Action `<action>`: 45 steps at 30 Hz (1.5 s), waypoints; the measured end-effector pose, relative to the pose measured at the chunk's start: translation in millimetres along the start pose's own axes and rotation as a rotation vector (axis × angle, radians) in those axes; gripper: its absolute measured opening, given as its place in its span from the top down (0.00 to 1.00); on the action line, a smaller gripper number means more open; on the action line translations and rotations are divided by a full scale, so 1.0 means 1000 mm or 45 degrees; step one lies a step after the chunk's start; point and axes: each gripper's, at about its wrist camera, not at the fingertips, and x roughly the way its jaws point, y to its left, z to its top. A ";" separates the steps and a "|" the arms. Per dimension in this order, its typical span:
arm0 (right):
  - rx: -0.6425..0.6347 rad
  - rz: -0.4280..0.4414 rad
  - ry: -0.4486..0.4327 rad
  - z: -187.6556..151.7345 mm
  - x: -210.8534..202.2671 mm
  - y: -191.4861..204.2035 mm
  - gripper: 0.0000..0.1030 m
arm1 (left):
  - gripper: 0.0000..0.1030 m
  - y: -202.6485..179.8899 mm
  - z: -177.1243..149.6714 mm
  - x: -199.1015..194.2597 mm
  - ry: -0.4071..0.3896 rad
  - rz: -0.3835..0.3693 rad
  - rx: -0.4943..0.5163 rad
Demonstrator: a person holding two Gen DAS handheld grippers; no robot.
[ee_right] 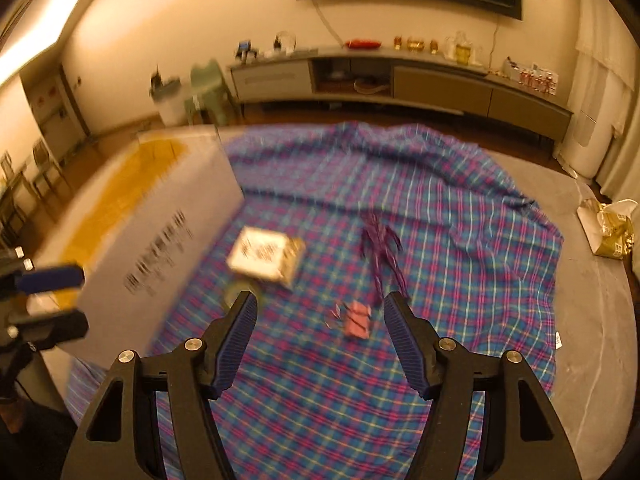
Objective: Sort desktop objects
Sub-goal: 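Withdraw both grippers from the bin back over the cloth, then grasp the pink binder clip with the right gripper while the left grasps the green tape roll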
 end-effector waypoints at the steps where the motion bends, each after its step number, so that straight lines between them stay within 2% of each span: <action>1: -0.022 -0.007 0.032 -0.004 0.009 0.000 0.35 | 0.56 -0.003 0.001 0.006 0.011 0.004 -0.003; 5: -0.049 -0.055 0.119 -0.018 0.048 -0.012 0.35 | 0.56 -0.002 0.002 0.041 0.074 0.053 -0.046; 9: -0.049 -0.065 0.151 -0.025 0.072 -0.026 0.35 | 0.56 0.006 0.000 0.068 0.125 0.093 -0.101; 12: -0.062 -0.062 0.168 -0.026 0.085 -0.031 0.36 | 0.56 0.007 -0.001 0.085 0.157 0.082 -0.114; 17: -0.134 -0.058 0.146 -0.028 0.096 -0.029 0.49 | 0.56 0.012 -0.002 0.111 0.194 0.132 -0.146; 19: -0.146 -0.048 0.144 -0.025 0.096 -0.028 0.66 | 0.56 0.017 -0.001 0.123 0.214 0.157 -0.182; 22: -0.146 -0.035 0.141 -0.025 0.095 -0.029 0.73 | 0.56 0.024 -0.001 0.137 0.225 0.164 -0.223; 28: -0.112 0.033 0.153 -0.027 0.090 -0.035 0.76 | 0.51 0.027 0.000 0.145 0.182 0.179 -0.230; 31: -0.078 0.067 0.154 -0.028 0.088 -0.040 0.76 | 0.50 0.026 -0.003 0.153 0.206 0.178 -0.228; 34: -0.063 0.078 0.150 -0.028 0.089 -0.041 0.74 | 0.48 0.020 -0.004 0.154 0.179 0.202 -0.163; 35: -0.063 0.077 0.145 -0.029 0.089 -0.041 0.72 | 0.48 0.019 -0.005 0.155 0.167 0.217 -0.140; 37: -0.080 0.070 0.130 -0.030 0.091 -0.038 0.57 | 0.46 0.019 -0.005 0.157 0.144 0.245 -0.121; 38: -0.092 0.059 0.122 -0.029 0.092 -0.036 0.53 | 0.46 0.020 -0.004 0.158 0.124 0.252 -0.127; 41: -0.145 0.024 0.101 -0.030 0.094 -0.029 0.51 | 0.50 0.022 -0.003 0.159 0.091 0.248 -0.125; 42: -0.160 0.015 0.104 -0.029 0.095 -0.027 0.52 | 0.52 0.022 -0.004 0.158 0.087 0.247 -0.118; 43: -0.164 0.009 0.113 -0.029 0.095 -0.027 0.64 | 0.52 0.022 -0.004 0.158 0.084 0.247 -0.113; 45: -0.145 0.019 0.117 -0.027 0.093 -0.031 0.73 | 0.52 0.020 -0.004 0.157 0.083 0.237 -0.110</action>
